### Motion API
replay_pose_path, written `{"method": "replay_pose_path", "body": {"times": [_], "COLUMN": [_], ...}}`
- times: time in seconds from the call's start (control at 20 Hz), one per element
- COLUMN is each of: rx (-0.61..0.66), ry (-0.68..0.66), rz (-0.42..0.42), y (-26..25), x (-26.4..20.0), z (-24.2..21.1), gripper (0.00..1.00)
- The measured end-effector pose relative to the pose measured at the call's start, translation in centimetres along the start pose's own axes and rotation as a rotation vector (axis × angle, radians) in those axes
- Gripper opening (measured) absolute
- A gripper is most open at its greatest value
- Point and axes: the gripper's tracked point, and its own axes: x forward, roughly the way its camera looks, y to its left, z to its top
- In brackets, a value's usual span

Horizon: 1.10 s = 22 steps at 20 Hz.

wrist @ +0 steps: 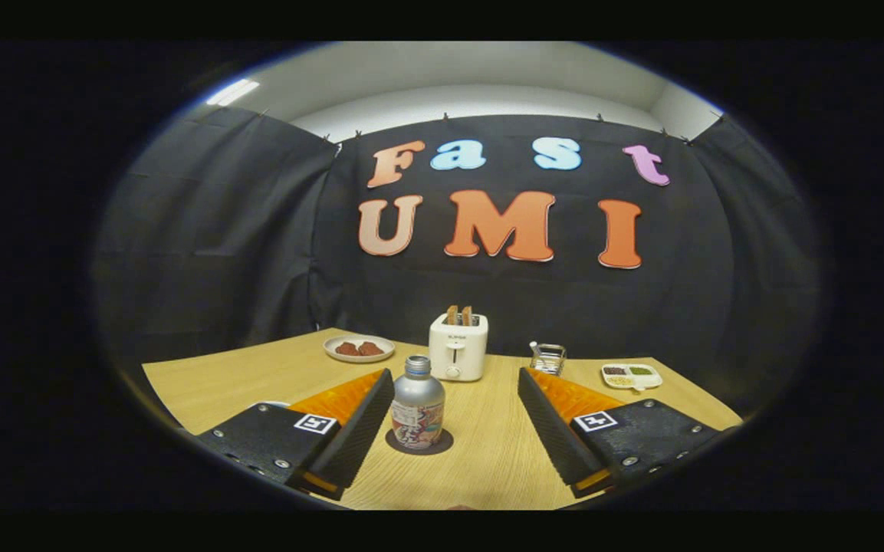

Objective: Take the bottle from table, then pour the juice into the cup, finally place the bottle on the coaster

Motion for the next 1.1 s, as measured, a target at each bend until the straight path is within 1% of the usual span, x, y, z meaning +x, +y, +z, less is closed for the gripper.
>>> {"method": "replay_pose_path", "body": {"times": [0.2,0.4,0.55,0.65,0.8,0.95,1.1], "rx": [0.045,0.095,0.119,0.116,0.075,0.035,0.027], "ry": [-0.062,-0.064,-0.091,-0.128,-0.165,-0.176,-0.193], "rz": [-0.039,-0.092,-0.112,-0.120,-0.139,-0.182,-0.187], "y": [-2.1,-4.8,-6.4,-7.0,-7.5,-8.2,-8.0], "x": [-3.0,-5.2,-6.9,-7.8,-8.8,-9.6,-10.1], "z": [3.0,3.6,4.2,5.2,6.4,6.7,7.1], "gripper": [0.96,0.96,0.96,0.96,0.96,0.96,0.96]}}
